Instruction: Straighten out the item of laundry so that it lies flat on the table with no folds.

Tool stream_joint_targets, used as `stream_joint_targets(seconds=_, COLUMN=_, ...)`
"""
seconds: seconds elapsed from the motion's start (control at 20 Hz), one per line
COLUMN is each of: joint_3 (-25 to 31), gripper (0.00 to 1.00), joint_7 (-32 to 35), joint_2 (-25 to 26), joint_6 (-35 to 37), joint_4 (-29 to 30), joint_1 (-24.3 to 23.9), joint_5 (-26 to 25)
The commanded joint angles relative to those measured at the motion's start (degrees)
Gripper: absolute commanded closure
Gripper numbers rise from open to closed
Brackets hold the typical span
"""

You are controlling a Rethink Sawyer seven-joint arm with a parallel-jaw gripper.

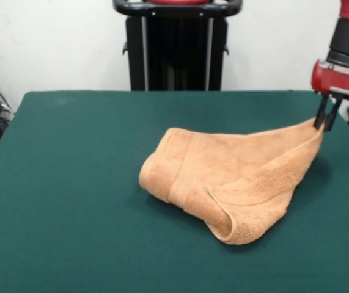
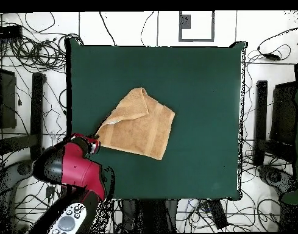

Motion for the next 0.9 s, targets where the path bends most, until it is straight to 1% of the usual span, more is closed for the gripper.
stream_joint_targets(seconds=0.05, joint_3=-0.68, gripper=1.00, joint_7=21.34, joint_2=3.56, joint_6=9.76, joint_4=-8.80, joint_1=2.48, joint_5=4.46)
stream_joint_targets(seconds=0.3, joint_3=-0.50, gripper=1.00, joint_7=20.75, joint_2=3.10, joint_6=8.56, joint_4=-7.93, joint_1=1.76, joint_5=2.82)
stream_joint_targets(seconds=0.55, joint_3=1.22, gripper=1.00, joint_7=18.16, joint_2=0.90, joint_6=4.29, joint_4=-5.06, joint_1=0.22, joint_5=0.31)
stream_joint_targets(seconds=0.7, joint_3=5.03, gripper=1.00, joint_7=16.96, joint_2=-1.62, joint_6=0.20, joint_4=-1.55, joint_1=-2.28, joint_5=-0.48)
stream_joint_targets(seconds=0.8, joint_3=6.70, gripper=1.00, joint_7=16.67, joint_2=-3.05, joint_6=-1.12, joint_4=0.35, joint_1=-3.26, joint_5=-0.98)
stream_joint_targets(seconds=0.9, joint_3=9.17, gripper=1.00, joint_7=16.03, joint_2=-4.43, joint_6=-2.61, joint_4=2.17, joint_1=-5.56, joint_5=-1.69)
